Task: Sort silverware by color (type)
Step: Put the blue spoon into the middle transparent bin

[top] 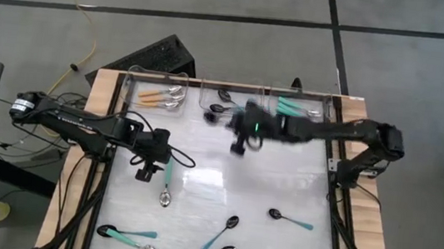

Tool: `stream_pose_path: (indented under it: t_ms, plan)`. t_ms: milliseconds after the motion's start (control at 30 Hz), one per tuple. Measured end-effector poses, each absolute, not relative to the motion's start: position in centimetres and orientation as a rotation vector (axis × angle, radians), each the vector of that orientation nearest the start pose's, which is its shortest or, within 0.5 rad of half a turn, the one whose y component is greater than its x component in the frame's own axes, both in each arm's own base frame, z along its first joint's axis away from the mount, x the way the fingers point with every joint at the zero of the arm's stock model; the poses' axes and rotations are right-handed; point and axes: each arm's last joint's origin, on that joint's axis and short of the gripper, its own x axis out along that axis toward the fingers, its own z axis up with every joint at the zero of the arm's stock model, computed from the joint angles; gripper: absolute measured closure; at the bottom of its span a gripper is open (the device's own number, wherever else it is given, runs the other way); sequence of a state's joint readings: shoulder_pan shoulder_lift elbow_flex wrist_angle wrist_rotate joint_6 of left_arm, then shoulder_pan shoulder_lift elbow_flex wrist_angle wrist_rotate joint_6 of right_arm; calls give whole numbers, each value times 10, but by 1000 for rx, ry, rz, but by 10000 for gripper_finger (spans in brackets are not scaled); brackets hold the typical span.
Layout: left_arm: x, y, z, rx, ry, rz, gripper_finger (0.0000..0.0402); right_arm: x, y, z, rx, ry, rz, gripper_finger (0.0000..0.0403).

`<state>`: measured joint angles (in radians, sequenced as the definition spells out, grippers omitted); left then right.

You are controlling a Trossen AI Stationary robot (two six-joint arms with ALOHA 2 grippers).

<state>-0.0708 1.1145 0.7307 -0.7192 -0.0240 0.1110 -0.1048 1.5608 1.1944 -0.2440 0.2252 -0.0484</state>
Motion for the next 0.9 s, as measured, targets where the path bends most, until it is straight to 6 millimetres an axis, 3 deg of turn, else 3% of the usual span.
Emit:
stream_pose_path:
  t_ms: [133,233,367,533,800,900]
  plan:
    - [198,-12,224,115,1032,-13,201,344,-104,292,-180,641,-399,379]
    - [196,-10,229,71,993,72,201,352,-144,277,-181,703,-403,379]
    - [195,-9,232,-7,967,155,201,365,-178,254,-162,778,-385,379]
    - [194,-14,231,-88,962,187,201,377,-197,219,-149,903,-372,379]
    - [193,-23,231,-89,948,222,201,379,-210,205,-131,942,-382,368]
    - [193,-25,231,-83,944,224,201,379,-210,210,-132,933,-396,364]
